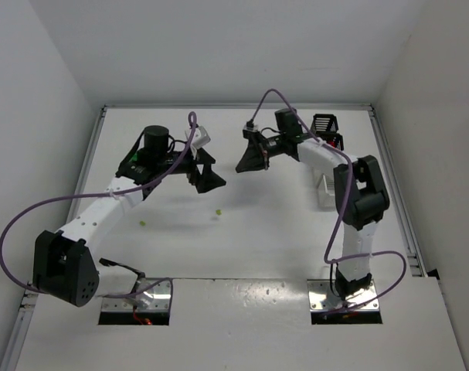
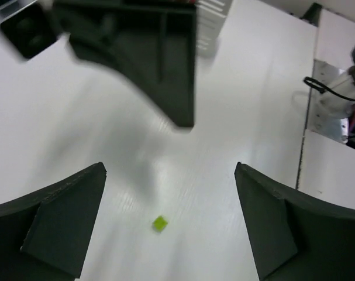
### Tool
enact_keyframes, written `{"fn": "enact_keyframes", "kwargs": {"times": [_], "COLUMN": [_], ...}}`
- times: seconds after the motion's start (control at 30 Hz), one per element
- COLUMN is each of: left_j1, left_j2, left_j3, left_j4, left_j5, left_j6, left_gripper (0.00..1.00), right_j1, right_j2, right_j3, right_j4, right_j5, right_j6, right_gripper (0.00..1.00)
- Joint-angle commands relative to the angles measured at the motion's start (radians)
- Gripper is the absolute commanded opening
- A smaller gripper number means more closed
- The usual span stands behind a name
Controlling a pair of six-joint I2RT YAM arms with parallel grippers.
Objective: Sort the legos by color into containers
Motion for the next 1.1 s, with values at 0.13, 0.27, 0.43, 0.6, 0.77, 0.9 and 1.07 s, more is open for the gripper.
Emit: {"fn": "enact_keyframes", "kwargs": {"times": [0.13,0.27,0.43,0.6,0.77,0.9,1.07], "left_j1": [0.066,0.106,0.131,0.151,0.270,0.469,0.612], "left_j2": [-0.051,-0.072,-0.127,-0.135,-0.091,-0.059,0.010], "left_j3": [-0.017,-0.017,-0.017,0.021,0.089,0.116,0.126], "left_j4": [-0.106,-0.189,-0.198,-0.276,-0.418,-0.461,-0.461], "left_j5": [-0.138,-0.200,-0.343,-0.564,-0.567,-0.392,-0.197], "left_j6": [-0.026,0.007,-0.070,-0.114,-0.079,-0.079,-0.088], "left_gripper": [1.00,1.00,1.00,1.00,1.00,1.00,1.00], "right_j1": [-0.213,-0.283,-0.197,-0.082,0.111,0.263,0.458], "right_j2": [-0.225,-0.265,-0.299,-0.430,-0.598,-0.621,-0.618], "right_j3": [-0.126,0.001,0.144,0.003,-0.224,-0.298,-0.391], "right_j4": [-0.133,-0.623,-0.917,-0.959,-0.839,-0.818,-0.757], "right_j5": [0.023,0.409,1.031,0.946,0.907,0.858,0.899], "right_j6": [-0.167,-0.614,-1.176,-1.554,-1.757,-1.867,-1.999], "right_gripper": [0.00,0.00,0.00,0.19,0.43,0.45,0.45]}}
